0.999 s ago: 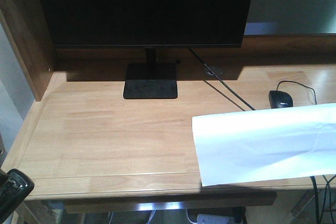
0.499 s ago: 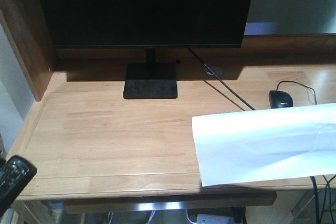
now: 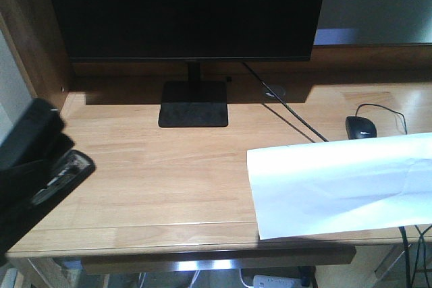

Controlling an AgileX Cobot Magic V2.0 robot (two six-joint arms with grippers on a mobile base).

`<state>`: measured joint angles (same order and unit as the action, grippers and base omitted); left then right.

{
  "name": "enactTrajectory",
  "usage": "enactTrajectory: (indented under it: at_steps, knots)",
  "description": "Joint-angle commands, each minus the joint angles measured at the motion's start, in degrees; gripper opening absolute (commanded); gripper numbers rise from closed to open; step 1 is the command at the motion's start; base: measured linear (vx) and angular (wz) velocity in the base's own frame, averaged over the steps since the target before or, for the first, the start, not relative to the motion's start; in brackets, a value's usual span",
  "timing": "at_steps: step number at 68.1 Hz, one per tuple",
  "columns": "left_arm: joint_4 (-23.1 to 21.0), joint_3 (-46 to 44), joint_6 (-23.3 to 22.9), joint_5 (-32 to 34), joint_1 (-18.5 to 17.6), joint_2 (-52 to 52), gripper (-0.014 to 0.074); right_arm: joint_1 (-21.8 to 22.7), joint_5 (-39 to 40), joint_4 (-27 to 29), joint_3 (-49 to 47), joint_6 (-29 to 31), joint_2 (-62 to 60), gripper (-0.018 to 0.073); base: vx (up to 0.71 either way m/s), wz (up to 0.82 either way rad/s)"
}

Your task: Grab stapler and paper to desk for stapling

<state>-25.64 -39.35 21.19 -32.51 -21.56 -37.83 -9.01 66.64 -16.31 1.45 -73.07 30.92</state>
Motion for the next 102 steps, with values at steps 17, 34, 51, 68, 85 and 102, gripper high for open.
enactTrajectory:
  at_steps: [17,34,51,68,85,102]
  knots:
    - [-19.3,-5.0,19.4,10.1,0.0,-17.5,-0.0006,0.1,8.2,0.7,1.3,0.7,0.1,-0.0001,0.00,0.00]
    - [-42.6,-5.1,48.4,5.1,2.1,-28.8,-0.0006,0.1,8.2,0.7,1.3,0.7,0.1,-0.0001,0.00,0.00]
    - [-54.8,-11.1,68.3,-12.5,13.4,-40.2,-0.0006,0.1,8.2,0.7,1.3,0.7,0.1,-0.0001,0.00,0.00]
    - [-53.7,-22.1,69.7,-27.8,21.5,-53.7,-0.0006,0.1,8.2,0.7,1.3,0.7,0.1,-0.0001,0.00,0.00]
    - [-53.7,-29.5,88.5,-32.5,23.3,-63.9,-0.0006,0.1,8.2,0.7,1.3,0.7,0.1,-0.0001,0.00,0.00]
    - [-53.7,-34.4,97.7,-35.5,23.3,-72.8,-0.0006,0.1,8.1,0.7,1.3,0.7,0.1,-0.0001,0.00,0.00]
